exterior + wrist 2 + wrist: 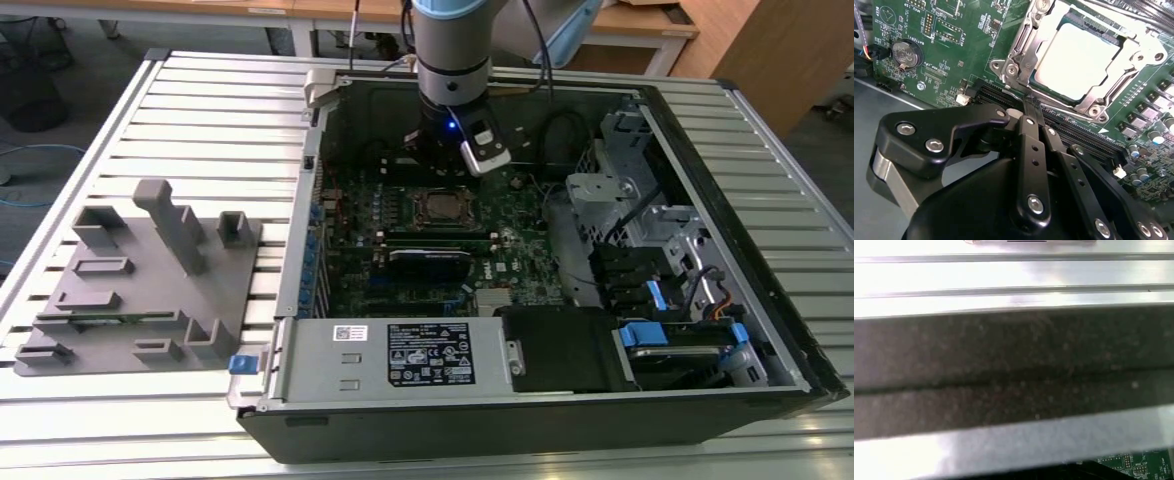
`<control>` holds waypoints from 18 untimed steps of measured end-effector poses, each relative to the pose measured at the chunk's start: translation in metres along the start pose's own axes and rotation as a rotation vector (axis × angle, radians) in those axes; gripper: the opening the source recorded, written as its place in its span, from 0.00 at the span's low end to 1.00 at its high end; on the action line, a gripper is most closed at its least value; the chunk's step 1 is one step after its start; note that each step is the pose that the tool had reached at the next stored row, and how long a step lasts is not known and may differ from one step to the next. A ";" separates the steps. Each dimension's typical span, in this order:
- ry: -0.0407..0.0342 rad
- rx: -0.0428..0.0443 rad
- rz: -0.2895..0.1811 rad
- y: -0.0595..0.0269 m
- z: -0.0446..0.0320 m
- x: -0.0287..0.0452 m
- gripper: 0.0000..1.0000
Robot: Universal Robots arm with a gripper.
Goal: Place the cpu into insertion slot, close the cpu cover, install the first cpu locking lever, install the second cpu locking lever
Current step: 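Install the first cpu locking lever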
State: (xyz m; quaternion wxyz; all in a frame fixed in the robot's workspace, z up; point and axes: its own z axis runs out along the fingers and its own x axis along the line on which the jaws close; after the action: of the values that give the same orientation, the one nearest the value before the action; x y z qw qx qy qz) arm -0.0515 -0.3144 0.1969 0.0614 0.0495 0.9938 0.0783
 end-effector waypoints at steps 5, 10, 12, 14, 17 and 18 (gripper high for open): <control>-0.0007 0.0002 0.002 0.0012 0.0002 0.0001 0.10; -0.0018 0.0003 0.003 0.0015 0.0002 0.0002 0.10; -0.0025 0.0003 0.004 0.0015 0.0003 0.0002 0.10; -0.0032 0.0007 0.008 0.0016 0.0003 0.0002 0.10; -0.0047 0.0020 0.016 0.0016 0.0004 0.0002 0.10; -0.0052 0.0024 0.019 0.0016 0.0004 0.0002 0.10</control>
State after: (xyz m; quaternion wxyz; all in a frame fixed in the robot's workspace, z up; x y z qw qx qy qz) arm -0.0515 -0.3127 0.1968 0.0632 0.0593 0.9932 0.0775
